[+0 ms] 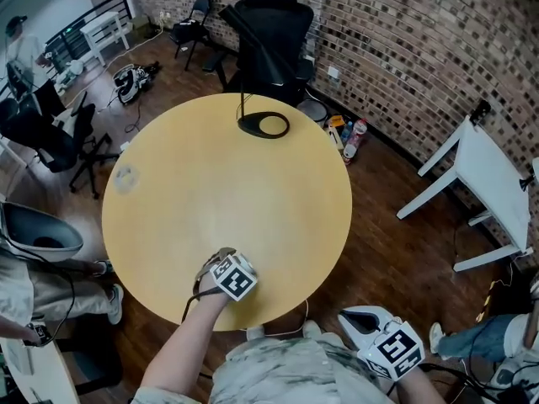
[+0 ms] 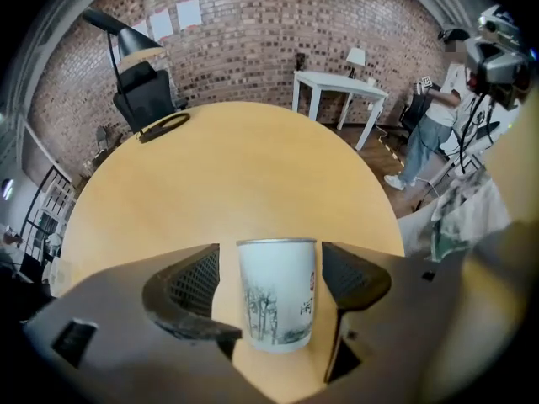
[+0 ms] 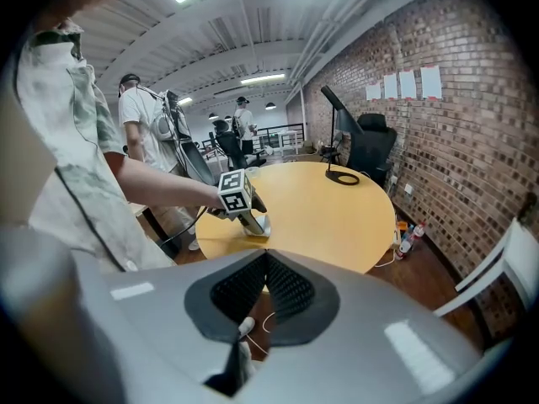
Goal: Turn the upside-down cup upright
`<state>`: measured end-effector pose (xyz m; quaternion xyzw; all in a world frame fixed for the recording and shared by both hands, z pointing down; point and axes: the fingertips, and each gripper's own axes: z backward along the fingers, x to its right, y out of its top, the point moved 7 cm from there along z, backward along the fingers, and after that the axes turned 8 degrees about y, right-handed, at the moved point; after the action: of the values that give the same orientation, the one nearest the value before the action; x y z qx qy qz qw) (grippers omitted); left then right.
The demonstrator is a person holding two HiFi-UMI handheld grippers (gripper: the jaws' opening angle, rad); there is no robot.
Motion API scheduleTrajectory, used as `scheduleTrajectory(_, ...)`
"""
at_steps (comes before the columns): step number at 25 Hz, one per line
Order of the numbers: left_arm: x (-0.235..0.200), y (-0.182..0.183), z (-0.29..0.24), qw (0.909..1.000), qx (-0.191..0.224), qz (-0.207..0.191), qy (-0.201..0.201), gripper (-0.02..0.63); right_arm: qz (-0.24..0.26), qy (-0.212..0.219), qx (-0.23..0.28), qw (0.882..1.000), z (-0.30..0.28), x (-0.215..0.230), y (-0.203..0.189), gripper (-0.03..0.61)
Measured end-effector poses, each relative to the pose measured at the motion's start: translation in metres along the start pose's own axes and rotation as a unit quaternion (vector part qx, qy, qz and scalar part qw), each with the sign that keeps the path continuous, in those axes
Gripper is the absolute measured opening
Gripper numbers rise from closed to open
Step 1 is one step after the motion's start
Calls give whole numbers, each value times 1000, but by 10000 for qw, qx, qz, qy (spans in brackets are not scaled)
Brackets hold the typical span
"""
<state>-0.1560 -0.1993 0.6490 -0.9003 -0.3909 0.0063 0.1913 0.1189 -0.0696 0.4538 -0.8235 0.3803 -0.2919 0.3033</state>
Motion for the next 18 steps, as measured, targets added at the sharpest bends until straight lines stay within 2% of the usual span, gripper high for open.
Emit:
scheduleTrajectory(2, 2, 0, -8, 9996, -262, -52, -20, 382, -23, -26, 15, 10000, 5, 4, -3, 3)
scheduleTrajectory(5, 6, 2, -16, 9991, -393, -106, -68, 352, -87, -63, -13, 9999, 11, 10, -11, 3)
scheduleTrajectory(10, 3, 5, -17, 9997, -239, -58, 9, 328, -139, -69, -37, 9999, 18, 16, -16, 3)
scheduleTrajectory(14, 1, 12, -8, 9989, 421, 130, 164, 316, -159, -93, -84, 9998, 20, 20, -22, 3)
scheduleTrajectory(18, -1, 17, 1, 9890, 1307, 645, 237, 314, -90, -42, -139, 9999, 17, 19, -21, 3)
